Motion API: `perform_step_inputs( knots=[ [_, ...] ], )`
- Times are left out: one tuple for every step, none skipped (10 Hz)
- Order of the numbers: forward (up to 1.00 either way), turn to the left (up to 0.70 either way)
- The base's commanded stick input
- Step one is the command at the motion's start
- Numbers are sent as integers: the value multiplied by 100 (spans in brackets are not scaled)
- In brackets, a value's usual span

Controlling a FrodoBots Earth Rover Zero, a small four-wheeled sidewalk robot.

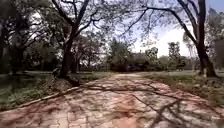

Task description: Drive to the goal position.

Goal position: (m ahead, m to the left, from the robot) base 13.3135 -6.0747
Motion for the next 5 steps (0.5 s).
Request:
perform_step_inputs(
  knots=[
    [70, -10],
    [70, 0],
    [70, 0],
    [70, 0],
    [70, 0]
  ],
)
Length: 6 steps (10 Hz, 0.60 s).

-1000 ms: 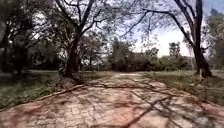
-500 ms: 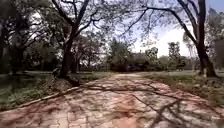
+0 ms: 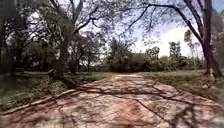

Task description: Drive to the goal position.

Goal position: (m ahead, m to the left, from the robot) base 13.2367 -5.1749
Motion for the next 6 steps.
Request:
perform_step_inputs(
  knots=[
    [70, 0],
    [70, 0],
    [70, 0],
    [70, 0],
    [70, 0],
    [70, 0]
  ],
)
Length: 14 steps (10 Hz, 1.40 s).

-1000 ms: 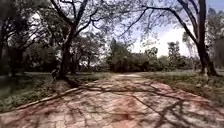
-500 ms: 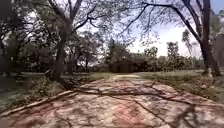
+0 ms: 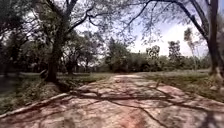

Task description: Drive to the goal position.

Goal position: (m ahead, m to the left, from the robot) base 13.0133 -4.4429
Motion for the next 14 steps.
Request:
perform_step_inputs(
  knots=[
    [70, 0],
    [70, 0],
    [70, 0],
    [70, 0],
    [70, 0],
    [70, 0],
    [70, 0],
    [70, 0],
    [70, 0],
    [70, 0],
    [70, 0],
    [70, 0],
    [70, 0],
    [70, 0]
  ],
)
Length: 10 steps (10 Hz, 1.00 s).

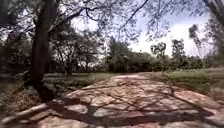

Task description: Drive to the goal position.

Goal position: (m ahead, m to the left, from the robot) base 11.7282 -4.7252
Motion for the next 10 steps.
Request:
perform_step_inputs(
  knots=[
    [70, 0],
    [70, 0],
    [70, 0],
    [70, -5],
    [70, -23],
    [70, -35],
    [70, -35],
    [70, -35],
    [70, -35],
    [70, 0]
  ],
)
